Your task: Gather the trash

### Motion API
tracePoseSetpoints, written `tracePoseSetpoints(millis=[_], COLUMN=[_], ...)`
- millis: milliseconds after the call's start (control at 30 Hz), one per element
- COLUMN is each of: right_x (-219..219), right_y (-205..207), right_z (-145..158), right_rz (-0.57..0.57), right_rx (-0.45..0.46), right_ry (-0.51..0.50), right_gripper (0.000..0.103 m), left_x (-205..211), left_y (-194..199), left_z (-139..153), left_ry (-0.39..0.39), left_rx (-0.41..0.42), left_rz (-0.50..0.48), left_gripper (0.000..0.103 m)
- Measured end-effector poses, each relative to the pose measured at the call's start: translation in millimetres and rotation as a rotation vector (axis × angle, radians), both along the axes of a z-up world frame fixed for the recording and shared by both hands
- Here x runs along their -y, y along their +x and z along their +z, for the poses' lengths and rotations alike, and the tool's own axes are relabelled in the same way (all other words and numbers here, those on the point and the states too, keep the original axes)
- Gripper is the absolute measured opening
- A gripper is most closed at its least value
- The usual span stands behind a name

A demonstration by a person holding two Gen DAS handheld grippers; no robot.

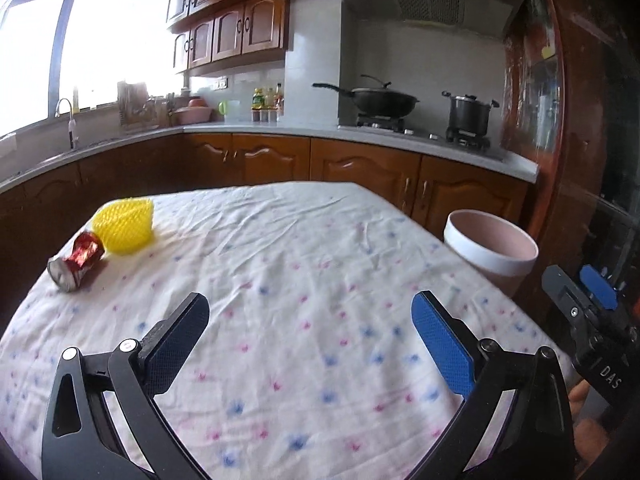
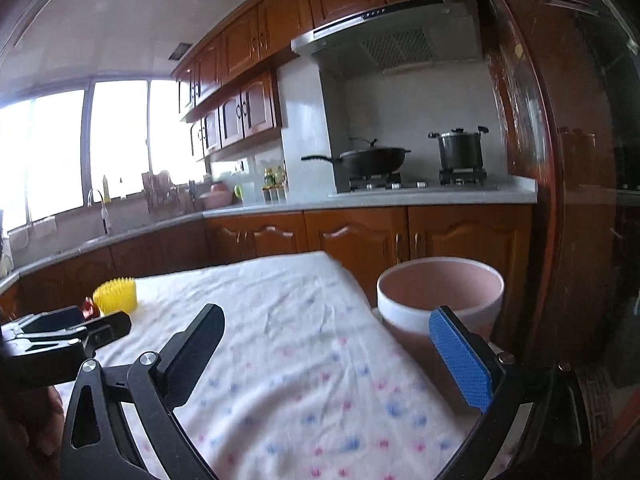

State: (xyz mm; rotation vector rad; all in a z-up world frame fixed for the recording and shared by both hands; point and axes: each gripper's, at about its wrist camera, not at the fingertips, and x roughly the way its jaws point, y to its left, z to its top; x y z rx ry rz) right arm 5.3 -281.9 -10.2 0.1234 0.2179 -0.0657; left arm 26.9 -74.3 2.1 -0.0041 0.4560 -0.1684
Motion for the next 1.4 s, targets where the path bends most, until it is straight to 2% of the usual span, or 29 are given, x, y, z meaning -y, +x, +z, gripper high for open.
tracePoseSetpoints(millis=[433,900,1400], right_x=[-4,1,0], right_y=[-5,-4,-1], right_z=[-17,-19,-21], right_rz=[0.009,0.007,0.015], right_rx=[-0.031,-0.04,-0.046], right_ry=[0.017,0.032,0.03], right_gripper=[0.103,0.103,0.103], left_x=[2,-3,-5], left_y=[-10,-6,-9], left_z=[-15,-23,-21], left_ry=[0.048,0.052,0.056], left_rx=[-0.019,-0.042,-0.022], left_rz=[0.027,0.054,0.065], left_gripper=[0.103,0.103,0.103])
